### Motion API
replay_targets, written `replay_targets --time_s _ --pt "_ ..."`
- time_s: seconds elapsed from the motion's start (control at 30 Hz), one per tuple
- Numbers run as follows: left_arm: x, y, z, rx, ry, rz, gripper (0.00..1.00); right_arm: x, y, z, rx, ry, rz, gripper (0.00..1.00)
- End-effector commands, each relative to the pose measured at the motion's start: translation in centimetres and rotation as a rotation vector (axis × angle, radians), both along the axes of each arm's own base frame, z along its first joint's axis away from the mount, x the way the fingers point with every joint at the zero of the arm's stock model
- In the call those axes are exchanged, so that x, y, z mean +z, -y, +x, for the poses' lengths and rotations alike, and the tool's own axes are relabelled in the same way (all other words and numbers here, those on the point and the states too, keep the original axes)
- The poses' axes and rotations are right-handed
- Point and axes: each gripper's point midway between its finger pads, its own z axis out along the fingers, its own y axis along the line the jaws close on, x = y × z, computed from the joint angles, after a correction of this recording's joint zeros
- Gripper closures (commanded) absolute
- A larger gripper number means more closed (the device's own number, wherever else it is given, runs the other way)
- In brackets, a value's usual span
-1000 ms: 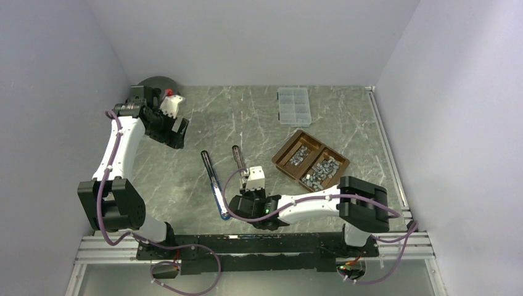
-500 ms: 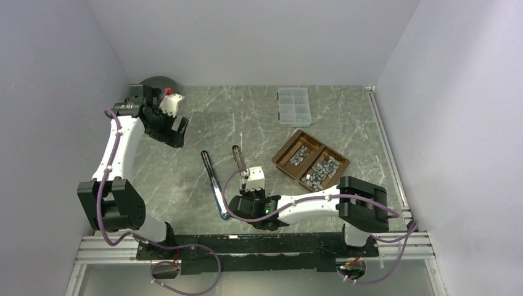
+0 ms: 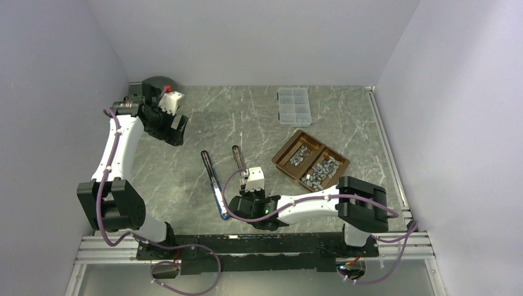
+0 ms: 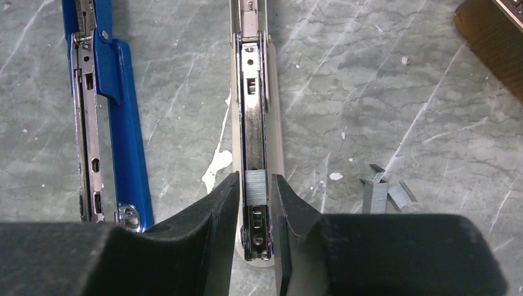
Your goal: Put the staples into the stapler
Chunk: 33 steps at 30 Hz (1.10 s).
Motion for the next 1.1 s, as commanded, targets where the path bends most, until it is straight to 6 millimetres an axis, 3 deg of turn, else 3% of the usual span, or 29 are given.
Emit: replay_targets --time_s 0.0,0.17,0.37,0.47,0.57,0.77,0.87,1.07 --pt "1.9 0.1 0.7 0.017 0.048 -0.019 0.00 0.0 0.0 -0.1 -0.002 0.005 0.006 0.70" --pt "2.0 0.2 0.7 0.014 0.050 -0.021 0.01 0.4 -0.2 0.0 0.005 0.012 0.007 0.61" --pt "2.4 0.3 0.7 0.010 0.048 -0.025 0.00 3.0 -0.5 0.1 0.036 0.026 0.030 0.47" --pt "2.4 0.4 0.4 0.002 0.037 -0.033 0.01 4.2 0.2 -0.2 0.055 0.007 0.054 0.47" --pt "2.6 0.7 0.1 -0.011 0.038 -0.042 0.01 4.8 2.5 -0.7 0.025 -0.027 0.041 0.44" --pt "3.1 0.9 -0.2 -0.036 0.050 -0.041 0.01 3.2 6.6 -1.5 -0.038 -0.195 0.038 0.46" --pt "2.9 0.9 -0.3 -0.037 0.048 -0.043 0.01 1.6 7.5 -1.7 -0.033 -0.282 0.035 0.46" --pt "2.5 1.1 -0.1 -0.041 0.032 -0.051 0.00 0.4 7.7 -1.4 -0.025 -0.314 0.032 0.53"
